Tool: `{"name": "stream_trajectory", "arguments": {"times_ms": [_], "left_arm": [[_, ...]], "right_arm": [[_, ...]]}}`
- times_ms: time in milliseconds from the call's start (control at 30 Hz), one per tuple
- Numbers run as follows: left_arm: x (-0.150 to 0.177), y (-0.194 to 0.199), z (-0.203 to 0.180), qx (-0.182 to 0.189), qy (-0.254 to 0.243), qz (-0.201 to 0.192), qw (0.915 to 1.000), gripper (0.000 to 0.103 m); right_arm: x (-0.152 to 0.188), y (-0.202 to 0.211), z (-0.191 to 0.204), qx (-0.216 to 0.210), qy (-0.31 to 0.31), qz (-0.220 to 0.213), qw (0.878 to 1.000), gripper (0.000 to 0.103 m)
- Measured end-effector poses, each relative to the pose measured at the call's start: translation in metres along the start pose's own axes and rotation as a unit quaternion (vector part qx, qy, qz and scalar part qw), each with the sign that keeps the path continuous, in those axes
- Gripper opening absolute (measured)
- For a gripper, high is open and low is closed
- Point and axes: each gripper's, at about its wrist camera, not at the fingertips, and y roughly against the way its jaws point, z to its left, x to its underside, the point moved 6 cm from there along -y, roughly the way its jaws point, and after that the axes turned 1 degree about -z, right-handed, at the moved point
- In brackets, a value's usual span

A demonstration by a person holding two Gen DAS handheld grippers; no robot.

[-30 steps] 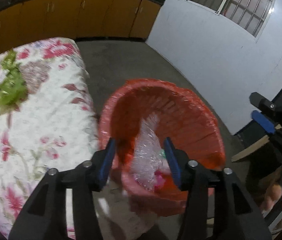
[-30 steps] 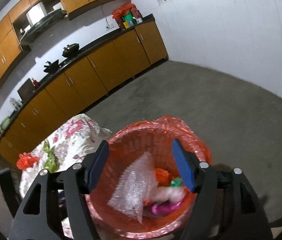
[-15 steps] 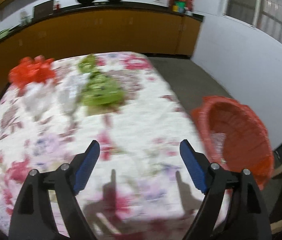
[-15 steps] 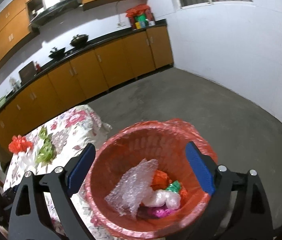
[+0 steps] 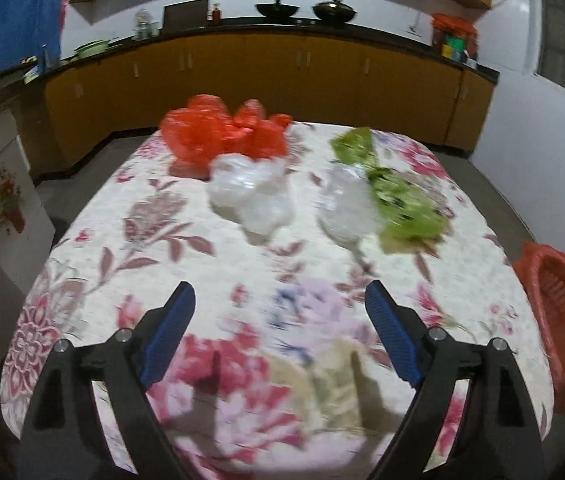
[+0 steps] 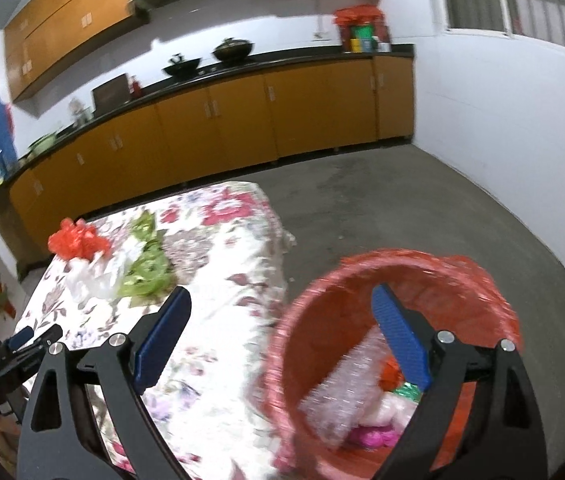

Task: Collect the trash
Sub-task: 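Move both open grippers back over the table, then grasp the green paw-print bag with the right gripper while the left gripper grasps a white bag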

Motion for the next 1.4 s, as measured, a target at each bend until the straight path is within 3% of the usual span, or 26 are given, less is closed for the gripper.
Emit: {"name": "stream_trajectory", "arguments": {"times_ms": [400, 633, 800, 1100, 1200, 1267, 1333, 1400], "left_arm": [[-0.028, -0.028, 0.053, -0.022, 0.044, -0.007, 0.9987, 0.085], [-0.059, -0.073, 0.049, 0.003, 0.079, 0.012, 0.9968, 0.085], [-0.065, -0.103, 0.04, 0.014, 0.082, 0.038, 0.9958, 0.082], [-0.059, -0.139, 0.033, 0.015, 0.086, 0.079, 0.993, 0.07], [-0.06, -0.14, 0.028, 0.018, 0.078, 0.078, 0.9938, 0.057], [-0.059, -0.14, 0.023, 0.022, 0.07, 0.077, 0.9943, 0.044], [-0.058, -0.14, 0.019, 0.025, 0.065, 0.076, 0.9947, 0.024], [-0.056, -0.138, 0.017, 0.028, 0.064, 0.075, 0.9948, 0.017]], "right_arm": [[-0.008, -0.085, 0.098, -0.063, 0.041, 0.042, 0.996, 0.09], [-0.008, -0.163, 0.139, -0.075, 0.069, 0.097, 0.99, 0.078], [-0.001, -0.206, 0.158, -0.074, 0.098, 0.125, 0.985, 0.077], [0.015, -0.236, 0.174, -0.103, 0.102, 0.165, 0.976, 0.067], [0.017, -0.234, 0.177, -0.102, 0.12, 0.159, 0.974, 0.051], [0.018, -0.231, 0.174, -0.101, 0.121, 0.158, 0.975, 0.032], [0.018, -0.229, 0.171, -0.104, 0.114, 0.161, 0.975, 0.017], [0.02, -0.226, 0.165, -0.107, 0.106, 0.165, 0.975, 0.01]]}}
